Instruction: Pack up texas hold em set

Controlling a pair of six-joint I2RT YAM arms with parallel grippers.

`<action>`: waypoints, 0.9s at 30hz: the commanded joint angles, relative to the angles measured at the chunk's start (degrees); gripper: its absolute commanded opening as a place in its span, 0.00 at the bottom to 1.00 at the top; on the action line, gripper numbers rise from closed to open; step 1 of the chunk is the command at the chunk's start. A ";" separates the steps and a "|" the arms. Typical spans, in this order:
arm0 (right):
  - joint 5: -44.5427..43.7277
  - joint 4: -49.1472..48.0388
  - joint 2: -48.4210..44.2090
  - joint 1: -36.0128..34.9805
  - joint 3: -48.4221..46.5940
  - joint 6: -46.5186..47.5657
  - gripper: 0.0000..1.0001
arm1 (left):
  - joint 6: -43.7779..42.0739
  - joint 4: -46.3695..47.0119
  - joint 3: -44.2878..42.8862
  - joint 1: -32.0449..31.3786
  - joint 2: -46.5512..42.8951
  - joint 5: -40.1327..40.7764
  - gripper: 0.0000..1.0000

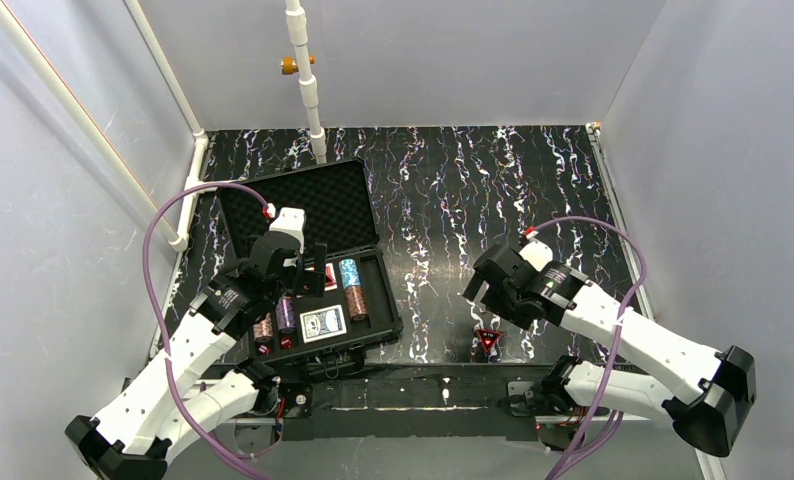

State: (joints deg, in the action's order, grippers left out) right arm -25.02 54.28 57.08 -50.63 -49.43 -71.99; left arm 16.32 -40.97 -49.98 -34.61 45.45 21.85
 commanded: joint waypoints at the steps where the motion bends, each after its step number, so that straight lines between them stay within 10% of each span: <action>1: 2.21 1.40 0.71 0.14 2.79 -4.27 0.98 | 0.47 -1.39 -1.28 -0.07 0.16 1.58 0.98; 27: 6.47 -7.19 4.74 0.17 13.80 -8.92 0.98 | 0.03 -1.92 -1.62 -0.37 2.05 1.01 0.98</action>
State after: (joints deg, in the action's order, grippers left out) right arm -17.76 48.71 60.69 -50.63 -36.36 -79.53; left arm 16.49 -41.67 -49.98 -34.63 47.37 21.87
